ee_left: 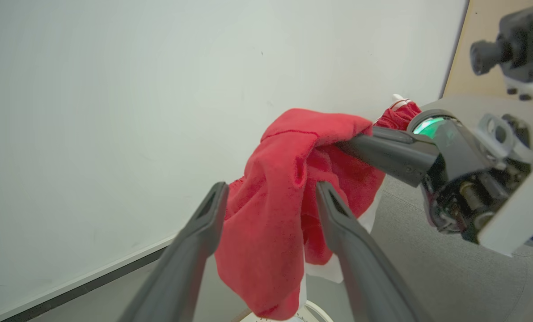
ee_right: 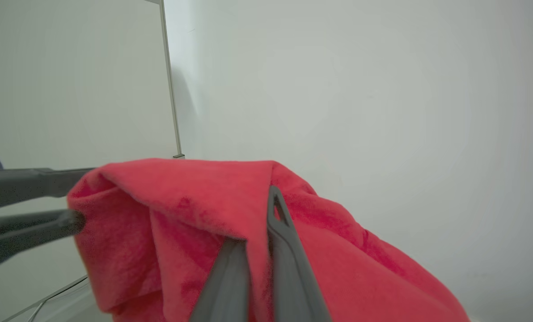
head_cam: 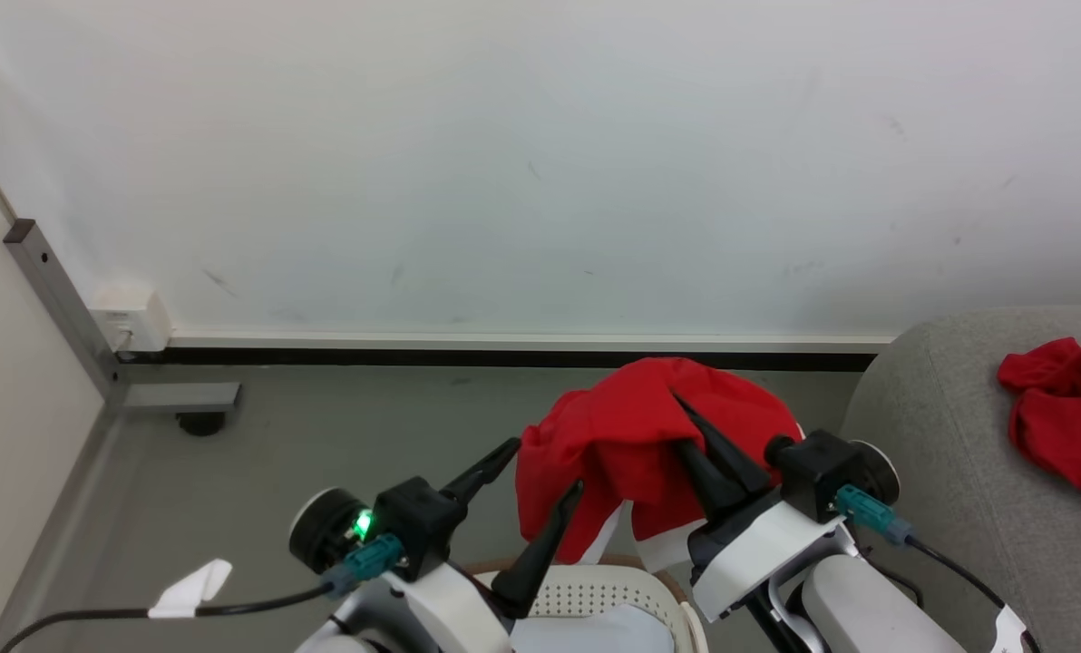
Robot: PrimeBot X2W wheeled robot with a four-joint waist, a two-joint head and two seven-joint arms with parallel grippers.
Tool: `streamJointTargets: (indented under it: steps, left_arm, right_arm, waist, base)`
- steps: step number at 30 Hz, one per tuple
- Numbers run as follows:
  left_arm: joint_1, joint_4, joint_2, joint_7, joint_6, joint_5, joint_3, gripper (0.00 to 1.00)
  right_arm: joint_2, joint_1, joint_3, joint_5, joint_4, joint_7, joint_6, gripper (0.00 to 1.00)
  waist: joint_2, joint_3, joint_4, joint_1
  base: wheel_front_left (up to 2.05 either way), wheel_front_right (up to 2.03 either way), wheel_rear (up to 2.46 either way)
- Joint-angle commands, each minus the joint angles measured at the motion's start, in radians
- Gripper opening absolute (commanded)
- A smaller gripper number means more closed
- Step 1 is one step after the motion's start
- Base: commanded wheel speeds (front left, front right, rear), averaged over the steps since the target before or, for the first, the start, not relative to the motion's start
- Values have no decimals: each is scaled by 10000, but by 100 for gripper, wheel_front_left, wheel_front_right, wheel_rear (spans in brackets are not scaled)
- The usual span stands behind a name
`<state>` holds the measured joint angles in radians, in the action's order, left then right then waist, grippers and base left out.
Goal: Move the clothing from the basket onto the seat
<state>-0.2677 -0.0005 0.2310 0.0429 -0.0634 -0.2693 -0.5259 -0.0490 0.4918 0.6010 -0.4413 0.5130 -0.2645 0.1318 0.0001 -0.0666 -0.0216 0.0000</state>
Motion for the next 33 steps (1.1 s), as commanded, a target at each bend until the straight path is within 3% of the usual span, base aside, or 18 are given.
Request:
streamJointTargets:
  steps: [1, 8, 16, 26, 27, 33]
  left_arm:
    - [227, 144, -35, -139, 16, 34, -65, 100]
    - [414, 675, -126, -483, 69, -49, -190, 100]
    - [411, 794, -151, -732, 88, -176, -207, 100]
    - [259, 793, -259, -944, 109, -215, -373, 100]
    - [206, 751, -287, -972, 108, -211, -437, 100]
    - [105, 666, -301, -945, 87, -187, -541, 100]
  right_arm:
    - [-29, 187, -227, 104, -60, 2, -22, 0]
    - [-27, 155, -1037, 613, -136, 2, -22, 0]
    - [-27, 33, -1438, 970, -206, 0, -22, 0]
    - [-26, -130, -1796, 1356, -397, 2, -22, 0]
    - [-26, -263, -1932, 1496, -497, 3, -22, 0]
    - [-24, -471, -2277, 1684, -741, 53, -22, 0]
  waist:
    - [-1, 12, -77, 0]
    - [-1, 100, -483, 0]
    - [-1, 305, -1409, 0]
    - [-1, 663, -3231, 0]
    - [-1, 793, -3725, 0]
    - [-1, 1039, -4283, 0]
  base:
    - [0, 0, 0]
    - [0, 0, 0]
    - [0, 0, 0]
    - [0, 0, 0]
    - [0, 0, 0]
    - [0, 0, 0]
